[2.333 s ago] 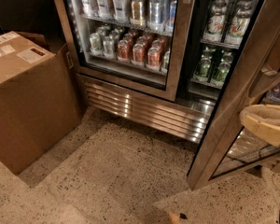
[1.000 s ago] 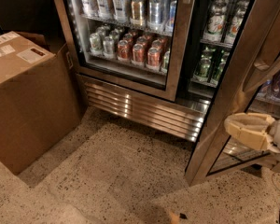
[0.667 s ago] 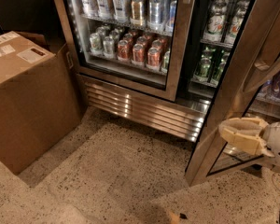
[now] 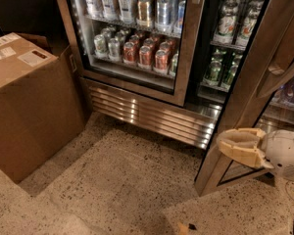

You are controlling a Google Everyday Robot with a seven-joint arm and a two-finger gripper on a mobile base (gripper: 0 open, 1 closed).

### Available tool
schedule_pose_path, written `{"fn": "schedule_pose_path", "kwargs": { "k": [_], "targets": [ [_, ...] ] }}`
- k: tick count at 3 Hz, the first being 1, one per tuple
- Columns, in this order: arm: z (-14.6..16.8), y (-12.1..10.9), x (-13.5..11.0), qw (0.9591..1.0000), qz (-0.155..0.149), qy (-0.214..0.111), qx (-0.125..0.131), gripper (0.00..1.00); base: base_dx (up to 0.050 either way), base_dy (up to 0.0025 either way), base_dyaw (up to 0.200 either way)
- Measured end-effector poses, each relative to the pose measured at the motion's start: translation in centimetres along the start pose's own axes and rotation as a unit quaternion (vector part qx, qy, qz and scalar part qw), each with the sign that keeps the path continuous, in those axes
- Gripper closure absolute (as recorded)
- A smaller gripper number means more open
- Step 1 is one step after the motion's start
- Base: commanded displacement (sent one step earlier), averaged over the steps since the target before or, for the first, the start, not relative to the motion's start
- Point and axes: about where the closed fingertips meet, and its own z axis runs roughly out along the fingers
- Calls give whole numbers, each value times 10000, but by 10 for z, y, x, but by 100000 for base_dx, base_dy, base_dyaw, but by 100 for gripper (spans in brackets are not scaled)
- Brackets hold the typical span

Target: Open right fridge door

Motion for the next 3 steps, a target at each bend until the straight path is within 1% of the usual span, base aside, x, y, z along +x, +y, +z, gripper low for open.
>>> {"fn": "schedule_pose_path", "kwargs": {
  "k": [1, 2, 3],
  "targets": [
    [8, 19, -11, 9995, -198, -77, -251, 100, 0, 0, 0],
    [17, 48, -19, 9969, -477, -53, -630, 100, 0, 0, 0],
    [17, 49, -19, 9967, -483, -57, -647, 100, -5002, -2, 8]
  ]
}}
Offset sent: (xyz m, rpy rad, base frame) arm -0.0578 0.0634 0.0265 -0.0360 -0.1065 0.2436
